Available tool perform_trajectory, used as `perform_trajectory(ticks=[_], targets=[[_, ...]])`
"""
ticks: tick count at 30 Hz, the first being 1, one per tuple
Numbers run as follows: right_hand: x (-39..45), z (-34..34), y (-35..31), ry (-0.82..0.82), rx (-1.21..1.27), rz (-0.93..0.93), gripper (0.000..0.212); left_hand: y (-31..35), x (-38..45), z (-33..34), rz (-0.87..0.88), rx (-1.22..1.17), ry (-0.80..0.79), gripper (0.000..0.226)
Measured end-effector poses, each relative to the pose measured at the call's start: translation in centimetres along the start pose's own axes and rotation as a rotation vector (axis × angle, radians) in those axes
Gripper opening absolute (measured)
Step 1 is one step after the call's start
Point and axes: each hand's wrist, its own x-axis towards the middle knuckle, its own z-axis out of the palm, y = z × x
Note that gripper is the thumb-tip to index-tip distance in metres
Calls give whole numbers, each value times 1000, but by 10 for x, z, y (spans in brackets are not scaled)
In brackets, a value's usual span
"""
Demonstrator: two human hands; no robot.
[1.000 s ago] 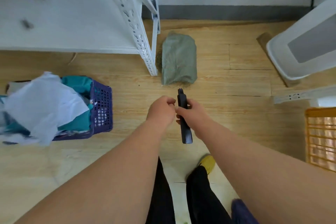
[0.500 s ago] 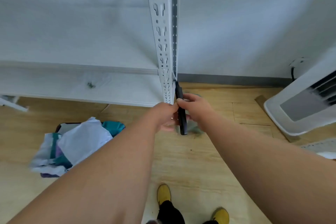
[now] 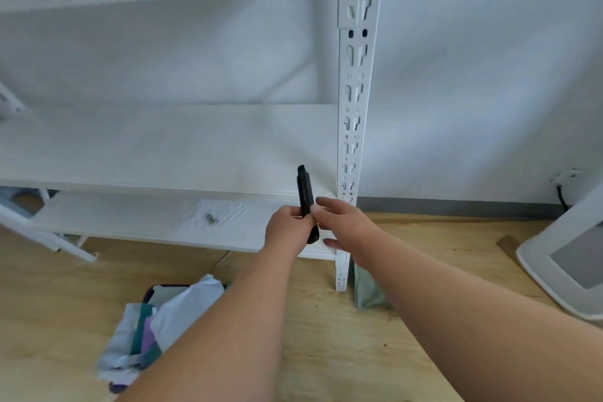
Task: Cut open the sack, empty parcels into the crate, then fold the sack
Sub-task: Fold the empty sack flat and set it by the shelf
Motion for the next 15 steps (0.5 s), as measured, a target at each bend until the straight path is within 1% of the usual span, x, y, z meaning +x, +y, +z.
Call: perform_trajectory(ticks=[2, 5, 9, 11, 15], targets=[[6, 3, 1, -43, -11, 16, 45, 2, 11, 2, -17, -15, 24, 22], [16, -1, -3, -51, -3, 39, 44, 8, 23, 9, -10, 0, 40, 17], [25, -10, -16, -71, -48, 68, 40, 20, 35, 15, -57, -54, 131, 32], [29, -16, -24, -94, -33, 88, 39, 27, 43, 17, -69, -42, 146, 42], [46, -32, -40, -137, 27, 101, 32, 42, 55, 23, -44, -40, 147, 45]])
